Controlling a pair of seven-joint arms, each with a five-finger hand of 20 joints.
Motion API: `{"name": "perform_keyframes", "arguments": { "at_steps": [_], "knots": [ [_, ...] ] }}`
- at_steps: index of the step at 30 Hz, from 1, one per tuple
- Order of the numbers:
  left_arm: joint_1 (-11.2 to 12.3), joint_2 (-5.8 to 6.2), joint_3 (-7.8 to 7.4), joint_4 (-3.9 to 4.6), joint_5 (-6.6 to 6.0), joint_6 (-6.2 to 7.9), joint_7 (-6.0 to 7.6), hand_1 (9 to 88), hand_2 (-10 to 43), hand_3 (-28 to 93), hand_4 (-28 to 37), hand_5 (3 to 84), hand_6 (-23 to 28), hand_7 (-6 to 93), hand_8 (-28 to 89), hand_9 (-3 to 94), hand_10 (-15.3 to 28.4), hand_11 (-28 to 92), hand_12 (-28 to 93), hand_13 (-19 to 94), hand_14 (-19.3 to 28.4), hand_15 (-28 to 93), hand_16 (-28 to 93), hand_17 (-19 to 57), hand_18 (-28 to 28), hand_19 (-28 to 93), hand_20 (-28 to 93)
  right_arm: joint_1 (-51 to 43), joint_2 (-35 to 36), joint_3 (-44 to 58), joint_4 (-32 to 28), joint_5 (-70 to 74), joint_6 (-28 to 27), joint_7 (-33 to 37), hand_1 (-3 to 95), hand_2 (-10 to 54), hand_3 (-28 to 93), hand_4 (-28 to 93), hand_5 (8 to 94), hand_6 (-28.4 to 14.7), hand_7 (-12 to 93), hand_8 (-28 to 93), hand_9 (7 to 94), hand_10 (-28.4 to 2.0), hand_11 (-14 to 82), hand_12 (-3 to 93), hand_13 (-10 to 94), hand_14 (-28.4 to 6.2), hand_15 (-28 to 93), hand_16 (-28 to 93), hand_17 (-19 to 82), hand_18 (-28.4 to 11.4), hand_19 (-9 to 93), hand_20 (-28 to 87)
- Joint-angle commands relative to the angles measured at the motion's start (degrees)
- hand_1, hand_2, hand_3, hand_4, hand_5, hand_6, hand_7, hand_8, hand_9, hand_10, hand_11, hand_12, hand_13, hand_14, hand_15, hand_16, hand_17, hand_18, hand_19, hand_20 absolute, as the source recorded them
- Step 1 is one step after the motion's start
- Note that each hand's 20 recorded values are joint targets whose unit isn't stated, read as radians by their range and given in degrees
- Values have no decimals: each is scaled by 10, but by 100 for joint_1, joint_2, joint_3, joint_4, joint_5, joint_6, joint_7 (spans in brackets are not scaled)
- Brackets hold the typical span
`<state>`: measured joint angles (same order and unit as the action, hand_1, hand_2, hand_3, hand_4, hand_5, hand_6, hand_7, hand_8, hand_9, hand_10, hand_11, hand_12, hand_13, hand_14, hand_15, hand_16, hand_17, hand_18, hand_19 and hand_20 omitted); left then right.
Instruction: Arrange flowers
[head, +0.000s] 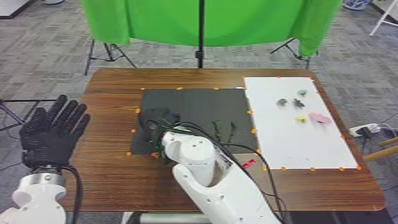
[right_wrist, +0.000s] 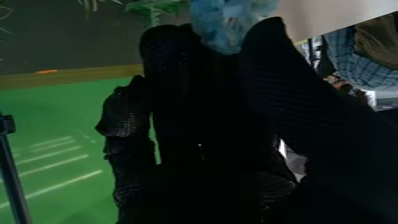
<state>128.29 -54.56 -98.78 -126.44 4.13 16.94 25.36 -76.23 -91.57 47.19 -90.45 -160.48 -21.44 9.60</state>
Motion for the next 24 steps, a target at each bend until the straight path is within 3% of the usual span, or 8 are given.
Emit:
{"name": "perform_keyframes", "arguments": {
  "at_steps": [1, 6, 11, 12, 15, 17, 18, 24],
  "knots": [
    [-37, -51, 20, 53, -17, 41, -145, 241, 158, 792, -283, 451, 81, 109, -92, 398, 140, 175, 97, 330, 129, 221, -27, -44, 127, 316, 129, -2, -42, -52, -236, 298, -46, 323, 506, -95, 792, -283, 635, -37, 152, -116, 629, -162, 181, 182, 599, -125, 566, 350, 326, -236, 873, 466],
    [-24, -74, -36, 76, -3, 5, -183, 241, 158, 792, -283, 451, 81, 109, -92, 398, 140, 176, 97, 330, 129, 222, -27, -45, 127, 316, 130, -5, 18, 30, -491, 683, 22, 511, 485, -95, 807, -283, 629, -39, 149, -113, 622, -163, 173, 181, 595, -132, 581, 325, 325, -237, 874, 463],
    [20, -172, -95, 93, 16, -43, -255, 241, 158, 792, -283, 452, 81, 109, -92, 398, 140, 176, 97, 330, 129, 222, -27, -44, 127, 315, 129, -26, 226, 226, -931, 1171, 156, 848, 471, -95, 816, -283, 608, -44, 141, -113, 605, -169, 160, 175, 591, -137, 592, 295, 321, -238, 871, 458],
    [9, -187, -89, 111, 12, -71, -239, 241, 158, 793, -283, 452, 81, 109, -92, 398, 140, 176, 97, 330, 129, 222, -27, -44, 127, 315, 129, -2, 320, 300, -1044, 1270, 176, 938, 467, -95, 819, -283, 600, -45, 137, -110, 601, -171, 154, 172, 589, -141, 600, 270, 320, -239, 872, 453],
    [195, -252, -161, 25, 5, -134, -139, 240, 157, 793, -283, 452, 81, 110, -92, 398, 139, 176, 97, 330, 128, 221, -28, -44, 127, 316, 130, -81, 763, 665, -1559, 1548, 186, 1193, 460, -95, 819, -283, 591, -49, 131, -109, 588, -175, 148, 170, 581, -143, 602, 246, 319, -240, 872, 447],
    [178, -288, -177, 45, 20, -130, -131, 241, 157, 792, -283, 453, 81, 109, -92, 398, 140, 177, 97, 330, 128, 221, -27, -44, 127, 316, 130, -119, 1104, 1055, -1748, 1686, 291, 1369, 452, -95, 817, -283, 576, -54, 124, -108, 573, -180, 138, 167, 570, -148, 595, 240, 315, -242, 866, 443],
    [125, -296, -176, 70, 27, -127, -130, 241, 157, 792, -283, 453, 81, 110, -92, 398, 140, 177, 97, 330, 128, 221, -27, -44, 127, 316, 130, -121, 1247, 1296, -1794, 1729, 285, 1457, 450, -95, 816, -283, 571, -56, 121, -107, 566, -183, 135, 167, 564, -150, 592, 238, 312, -242, 863, 440],
    [258, -381, -220, 2, 71, -120, 1, 241, 157, 793, -283, 453, 81, 109, -92, 398, 139, 176, 97, 330, 129, 220, -27, -43, 127, 313, 129, -538, 2446, 2443, -1988, 1640, 417, 2026, 434, -95, 812, -283, 537, -68, 110, -100, 505, -198, 112, 162, 505, -168, 512, 186, 286, -244, 833, 411]
  ]
}}
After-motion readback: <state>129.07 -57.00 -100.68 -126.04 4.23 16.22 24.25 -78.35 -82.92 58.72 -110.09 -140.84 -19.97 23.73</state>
